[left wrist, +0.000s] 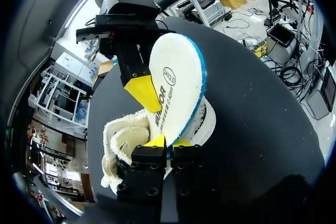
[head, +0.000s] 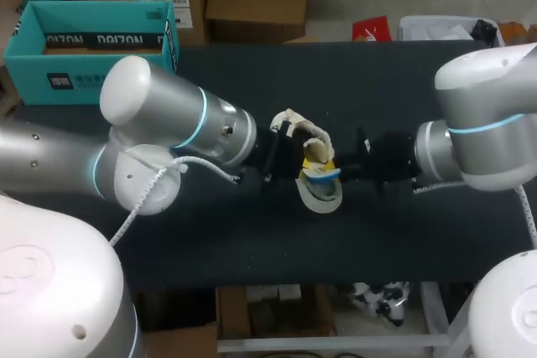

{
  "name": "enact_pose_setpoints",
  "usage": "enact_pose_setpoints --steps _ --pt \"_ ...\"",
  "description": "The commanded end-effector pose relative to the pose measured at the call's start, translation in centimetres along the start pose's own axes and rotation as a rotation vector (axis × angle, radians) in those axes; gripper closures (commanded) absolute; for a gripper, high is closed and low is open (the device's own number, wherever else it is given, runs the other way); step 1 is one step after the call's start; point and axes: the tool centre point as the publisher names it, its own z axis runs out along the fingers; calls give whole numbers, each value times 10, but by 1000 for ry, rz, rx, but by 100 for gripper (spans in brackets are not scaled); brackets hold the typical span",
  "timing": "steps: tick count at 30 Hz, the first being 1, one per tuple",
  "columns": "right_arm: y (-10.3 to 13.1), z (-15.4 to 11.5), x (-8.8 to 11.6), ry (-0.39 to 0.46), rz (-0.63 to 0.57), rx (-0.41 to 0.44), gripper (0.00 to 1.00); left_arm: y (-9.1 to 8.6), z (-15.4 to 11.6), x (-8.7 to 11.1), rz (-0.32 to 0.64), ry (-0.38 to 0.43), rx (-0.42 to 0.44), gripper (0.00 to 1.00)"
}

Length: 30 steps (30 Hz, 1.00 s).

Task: Open the shoe tongue, take the insole out of the shoe, put the insole back into the shoe, and pack the shoe into the shoebox

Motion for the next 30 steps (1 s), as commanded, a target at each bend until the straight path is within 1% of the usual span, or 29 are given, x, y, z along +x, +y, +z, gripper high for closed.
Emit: enact_pose_setpoints --steps 1,5,8,9,11,12,13,14,16,18,20,22,30 --pt "8 10 0 -7 4 10 100 2 10 -3 -14 1 -58 100" --pt "14 13 -2 -7 12 15 100 7 15 -3 -33 9 -62 100" --pt "16 14 -1 -9 17 13 100 7 16 -3 -40 12 -57 100" --pt "17 15 -1 -9 17 12 100 6 15 -3 -41 14 -47 96" --pt "18 15 -1 -12 20 7 100 2 13 -1 -36 12 -40 74" --pt "19 16 -1 -15 21 5 100 -1 11 0 -28 11 -34 66" --pt "19 16 -1 -15 21 4 100 -3 8 1 -23 9 -25 60" --pt "19 16 -1 -16 23 0 100 -5 6 2 -18 5 -20 58" --pt "20 15 -2 -11 29 -4 100 -11 1 5 -5 0 -6 56" --pt "21 14 -3 -7 35 -6 100 -15 -2 7 8 -6 1 58" --pt "22 13 -4 -5 38 -7 100 -19 -6 9 20 -14 4 65" --pt "22 13 -4 -4 41 -9 100 -21 -7 9 27 -21 3 69" --pt "24 11 -5 0 56 -21 100 -20 -9 9 26 -26 1 67"
